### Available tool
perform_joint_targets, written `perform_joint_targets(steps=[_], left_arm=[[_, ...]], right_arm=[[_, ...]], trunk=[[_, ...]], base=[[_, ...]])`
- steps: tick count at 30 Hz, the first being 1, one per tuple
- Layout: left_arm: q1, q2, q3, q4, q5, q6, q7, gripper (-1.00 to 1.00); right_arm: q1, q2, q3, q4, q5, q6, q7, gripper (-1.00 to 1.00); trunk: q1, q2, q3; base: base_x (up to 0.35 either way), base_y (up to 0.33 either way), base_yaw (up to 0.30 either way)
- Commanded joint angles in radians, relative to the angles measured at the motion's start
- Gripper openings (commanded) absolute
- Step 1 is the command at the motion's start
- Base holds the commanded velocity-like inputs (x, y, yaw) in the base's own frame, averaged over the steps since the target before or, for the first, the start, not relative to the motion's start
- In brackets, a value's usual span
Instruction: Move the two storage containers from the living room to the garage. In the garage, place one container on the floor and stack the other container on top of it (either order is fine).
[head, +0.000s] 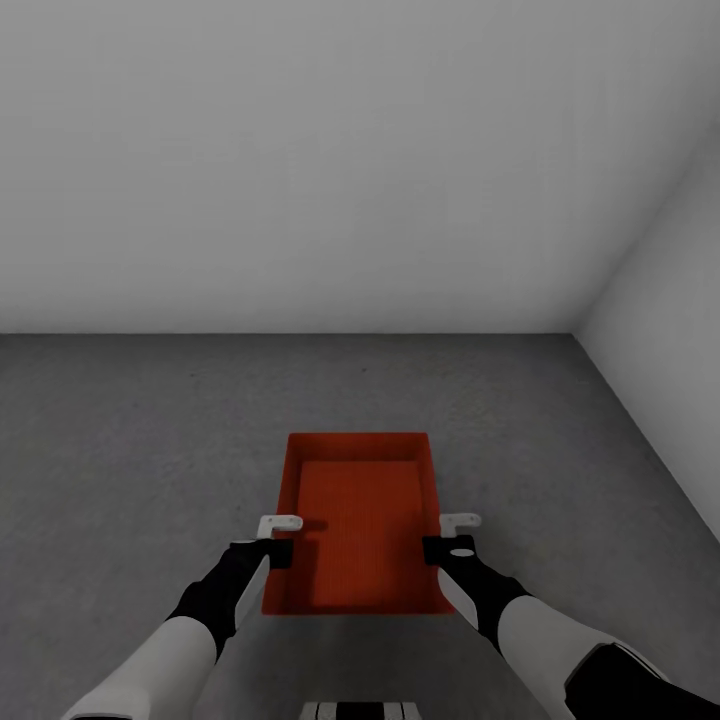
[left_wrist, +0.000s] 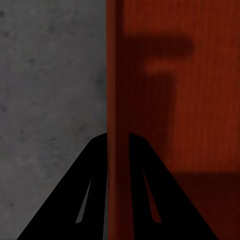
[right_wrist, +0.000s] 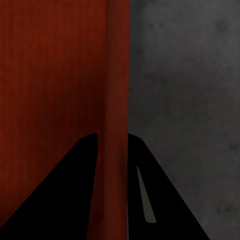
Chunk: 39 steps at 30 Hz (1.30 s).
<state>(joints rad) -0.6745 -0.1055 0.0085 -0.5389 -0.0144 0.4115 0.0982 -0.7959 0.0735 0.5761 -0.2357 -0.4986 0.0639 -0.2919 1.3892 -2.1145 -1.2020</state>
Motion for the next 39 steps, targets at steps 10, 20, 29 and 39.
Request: perform_joint_targets(steps=[10, 20, 29, 39], left_arm=[[0.0, -0.023, -0.001, -0.004, -0.025, 0.003, 0.009, -1.0], [0.0, -0.023, -0.001, -0.004, -0.025, 0.002, 0.009, -1.0], [0.0, -0.023, -0.001, -0.004, -0.025, 0.002, 0.009, -1.0], [0.0, -0.023, -0.001, -0.004, -0.026, 0.003, 0.008, -1.0]], right_arm=[[0.0, 0.0, 0.01, 0.002, -0.017, 0.06, -0.009, -1.0], [0.0, 0.0, 0.01, 0.002, -0.017, 0.06, -0.009, -1.0], [0.0, 0.001, 0.01, 0.002, -0.017, 0.06, -0.009, -1.0], [0.0, 0.0, 0.01, 0.002, -0.017, 0.06, -0.009, -1.0]], trunk=[[0.004, -0.008, -0.004], [0.027, -0.05, -0.023], [0.061, -0.113, -0.051], [0.061, -0.113, -0.051]], base=[[0.0, 0.0, 0.0], [0.0, 0.0, 0.0], [0.0, 0.0, 0.0], [0.0, 0.0, 0.0]])
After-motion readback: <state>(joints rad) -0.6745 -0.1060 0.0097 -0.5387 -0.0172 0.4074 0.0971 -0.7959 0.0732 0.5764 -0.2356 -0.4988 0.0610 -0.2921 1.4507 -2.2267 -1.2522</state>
